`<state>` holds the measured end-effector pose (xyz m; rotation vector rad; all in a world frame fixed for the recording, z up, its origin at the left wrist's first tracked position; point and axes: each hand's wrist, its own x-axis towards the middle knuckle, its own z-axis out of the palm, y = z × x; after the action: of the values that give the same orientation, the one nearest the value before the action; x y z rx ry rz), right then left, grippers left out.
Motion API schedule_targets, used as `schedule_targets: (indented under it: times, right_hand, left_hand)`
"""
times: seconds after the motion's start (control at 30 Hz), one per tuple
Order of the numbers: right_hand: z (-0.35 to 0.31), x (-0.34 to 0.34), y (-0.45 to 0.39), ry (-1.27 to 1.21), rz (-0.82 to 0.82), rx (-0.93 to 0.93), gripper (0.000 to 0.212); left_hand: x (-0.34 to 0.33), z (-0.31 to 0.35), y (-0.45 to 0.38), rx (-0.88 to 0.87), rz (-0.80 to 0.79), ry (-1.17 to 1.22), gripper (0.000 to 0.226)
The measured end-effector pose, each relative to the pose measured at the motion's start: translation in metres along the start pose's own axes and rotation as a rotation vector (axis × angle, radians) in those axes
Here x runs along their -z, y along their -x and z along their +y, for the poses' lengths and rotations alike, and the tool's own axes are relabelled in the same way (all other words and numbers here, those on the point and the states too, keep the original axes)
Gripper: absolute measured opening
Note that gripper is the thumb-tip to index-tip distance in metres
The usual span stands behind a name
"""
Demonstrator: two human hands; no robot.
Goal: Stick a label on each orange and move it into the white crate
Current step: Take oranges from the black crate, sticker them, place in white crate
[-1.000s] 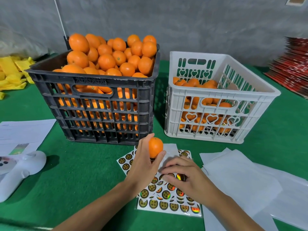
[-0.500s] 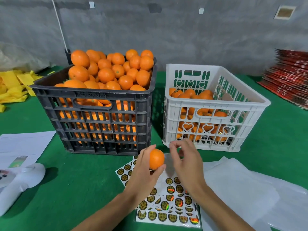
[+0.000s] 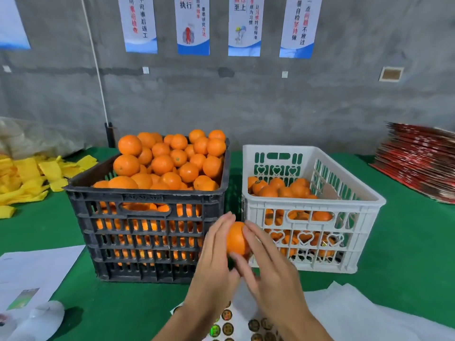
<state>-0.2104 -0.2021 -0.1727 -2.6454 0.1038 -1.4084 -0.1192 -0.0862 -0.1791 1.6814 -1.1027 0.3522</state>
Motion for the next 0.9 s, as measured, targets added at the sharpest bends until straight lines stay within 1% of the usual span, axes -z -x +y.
schedule_targets:
  times: [0.03, 0.07, 0.13, 0.2, 0.23, 0.27, 0.3, 0.37, 0.4, 0.43, 0.5, 0.57, 0.6, 0.63, 0.7, 0.77, 0.83, 0.87, 0.9]
  right_hand:
    - [0.006, 0.006, -0.015, -0.023, 0.061, -0.014, 0.051]
    - [0.012, 0.012, -0.031, -0.049, 0.117, -0.034, 0.047]
    - [0.028, 0.023, -0.064, -0.097, 0.188, -0.098, 0.041]
    - [0.043, 0.029, -0.090, -0.120, 0.185, -0.195, 0.042]
    - [0.048, 0.029, -0.098, -0.118, 0.159, -0.237, 0.043]
    - [0.052, 0.027, -0.101, -0.101, 0.130, -0.255, 0.042]
    - [0.054, 0.022, -0.102, -0.067, 0.110, -0.246, 0.041]
    - [0.058, 0.011, -0.093, 0.027, 0.099, -0.198, 0.036]
    - [0.060, 0.004, -0.087, 0.064, 0.102, -0.181, 0.034]
    - [0.061, -0.003, -0.081, 0.092, 0.102, -0.169, 0.032]
    - [0.064, -0.016, -0.072, 0.162, 0.081, -0.129, 0.030]
    - [0.068, -0.026, -0.069, 0.241, 0.063, -0.078, 0.035]
    - [0.070, -0.030, -0.068, 0.259, 0.066, -0.063, 0.038]
    - [0.071, -0.033, -0.068, 0.262, 0.078, -0.058, 0.039]
    - [0.072, -0.038, -0.067, 0.257, 0.108, -0.059, 0.039]
    - [0.073, -0.040, -0.068, 0.243, 0.128, -0.045, 0.038]
    - [0.074, -0.039, -0.066, 0.234, 0.123, -0.033, 0.037]
    - [0.073, -0.037, -0.067, 0.224, 0.113, -0.041, 0.038]
    - [0.071, -0.034, -0.067, 0.211, 0.099, -0.057, 0.039]
  left_hand:
    - [0.002, 0.010, -0.020, -0.055, -0.009, -0.014, 0.083]
    - [0.005, 0.020, -0.041, -0.089, -0.028, -0.027, 0.082]
    - [0.009, 0.041, -0.086, -0.116, -0.096, -0.032, 0.074]
    - [0.015, 0.059, -0.127, -0.113, -0.253, -0.011, 0.067]
    - [0.019, 0.064, -0.144, -0.114, -0.336, -0.018, 0.063]
    - [0.025, 0.067, -0.158, -0.113, -0.382, -0.056, 0.058]
    - [0.034, 0.066, -0.171, -0.109, -0.383, -0.121, 0.053]
    - [0.059, 0.053, -0.192, -0.070, -0.305, -0.308, 0.041]
    - [0.075, 0.042, -0.200, -0.005, -0.259, -0.423, 0.037]
    - [0.094, 0.027, -0.206, 0.107, -0.232, -0.564, 0.037]
    - [0.133, -0.007, -0.211, 0.462, -0.260, -0.862, 0.043]
    - [0.167, -0.035, -0.207, 0.807, -0.389, -1.059, 0.049]
    - [0.179, -0.042, -0.203, 0.910, -0.464, -1.113, 0.052]
    - [0.187, -0.047, -0.200, 0.956, -0.535, -1.147, 0.055]
    - [0.193, -0.048, -0.202, 0.928, -0.658, -1.190, 0.057]
    - [0.197, -0.043, -0.205, 0.863, -0.708, -1.238, 0.053]
    - [0.198, -0.041, -0.205, 0.822, -0.656, -1.227, 0.040]
    - [0.198, -0.040, -0.204, 0.789, -0.588, -1.187, 0.036]
    - [0.196, -0.039, -0.203, 0.744, -0.479, -1.105, 0.041]
